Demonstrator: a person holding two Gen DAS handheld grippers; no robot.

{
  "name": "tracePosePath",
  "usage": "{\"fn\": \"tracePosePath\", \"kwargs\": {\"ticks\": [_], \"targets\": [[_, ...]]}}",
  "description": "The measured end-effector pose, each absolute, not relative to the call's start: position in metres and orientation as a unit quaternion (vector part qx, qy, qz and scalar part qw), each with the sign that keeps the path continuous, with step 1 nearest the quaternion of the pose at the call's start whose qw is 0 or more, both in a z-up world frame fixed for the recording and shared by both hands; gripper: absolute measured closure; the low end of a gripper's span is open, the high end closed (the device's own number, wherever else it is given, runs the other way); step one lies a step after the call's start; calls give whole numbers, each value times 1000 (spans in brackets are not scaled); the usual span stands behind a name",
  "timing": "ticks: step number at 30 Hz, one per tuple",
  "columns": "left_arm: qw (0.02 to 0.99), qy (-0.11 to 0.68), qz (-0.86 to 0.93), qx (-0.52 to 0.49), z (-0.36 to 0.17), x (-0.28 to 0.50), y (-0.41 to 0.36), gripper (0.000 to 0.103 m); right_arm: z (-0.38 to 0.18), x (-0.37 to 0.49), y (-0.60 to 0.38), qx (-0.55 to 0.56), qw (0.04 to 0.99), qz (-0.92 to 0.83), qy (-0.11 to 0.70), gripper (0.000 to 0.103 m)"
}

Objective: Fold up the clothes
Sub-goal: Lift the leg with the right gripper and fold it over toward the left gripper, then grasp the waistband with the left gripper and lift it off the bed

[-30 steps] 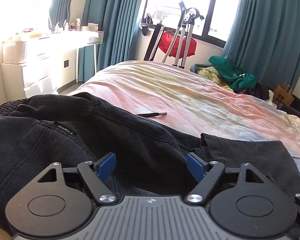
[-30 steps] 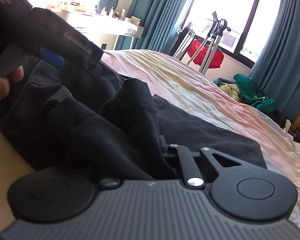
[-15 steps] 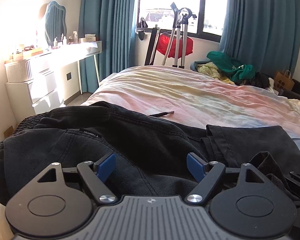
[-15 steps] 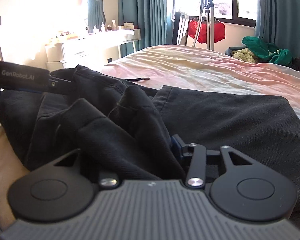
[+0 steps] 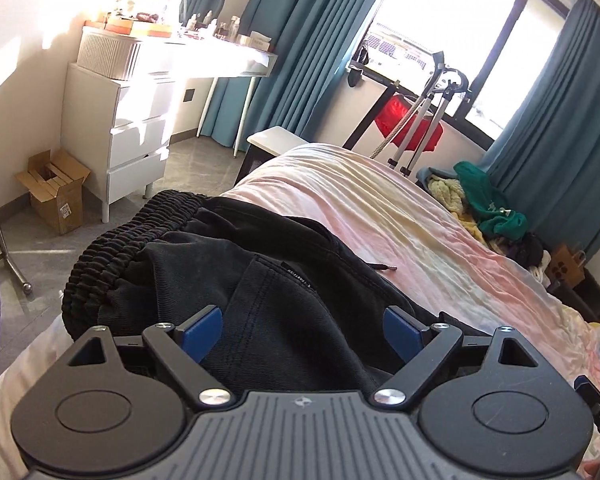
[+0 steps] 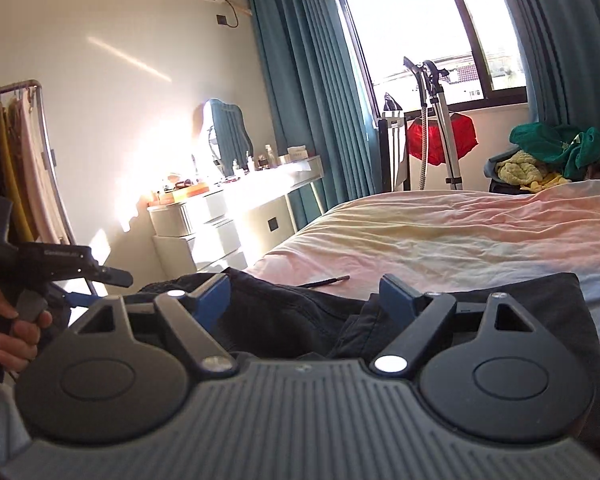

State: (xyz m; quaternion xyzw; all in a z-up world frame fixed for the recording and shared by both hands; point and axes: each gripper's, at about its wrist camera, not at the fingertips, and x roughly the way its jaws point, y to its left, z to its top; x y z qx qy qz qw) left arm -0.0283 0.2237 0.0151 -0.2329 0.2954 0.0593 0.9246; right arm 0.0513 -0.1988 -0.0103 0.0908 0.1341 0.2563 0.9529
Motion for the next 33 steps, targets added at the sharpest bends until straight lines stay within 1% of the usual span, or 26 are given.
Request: {"fn": "tracePosePath", "kwargs": {"ticks": [5, 8, 11, 14, 16, 17, 21, 24, 30, 33], "targets": [[887, 301, 78, -340, -10, -32, 255, 14, -45, 81, -199, 43, 967, 167, 186, 20], [884, 300, 81, -349, -11, -37, 259, 14, -74, 104, -193, 20, 960, 133, 245, 20], [881, 298, 83, -358, -12, -41, 262, 13, -101, 122, -189, 2, 954, 94, 284, 20], [878, 297, 85, -367, -13, -46, 266, 13, -102, 123, -193, 15, 955, 90, 281, 20], [869, 309, 72, -379, -16, -46, 267, 11, -101, 121, -194, 25, 954, 90, 284, 20], [865, 318, 62, -384, -18, -45, 267, 9, -100, 121, -194, 23, 955, 88, 283, 20], [850, 339, 68, -397, -24, -47, 267, 9, -97, 120, -195, 2, 960, 63, 274, 20], [839, 354, 72, -407, -28, -49, 268, 7, -99, 123, -199, 5, 959, 55, 278, 20], [824, 356, 127, -422, -48, -42, 287, 10, -101, 121, -193, -10, 961, 45, 273, 20], [815, 357, 155, -429, -59, -39, 297, 13, -102, 121, -193, -2, 962, 39, 269, 20]]}}
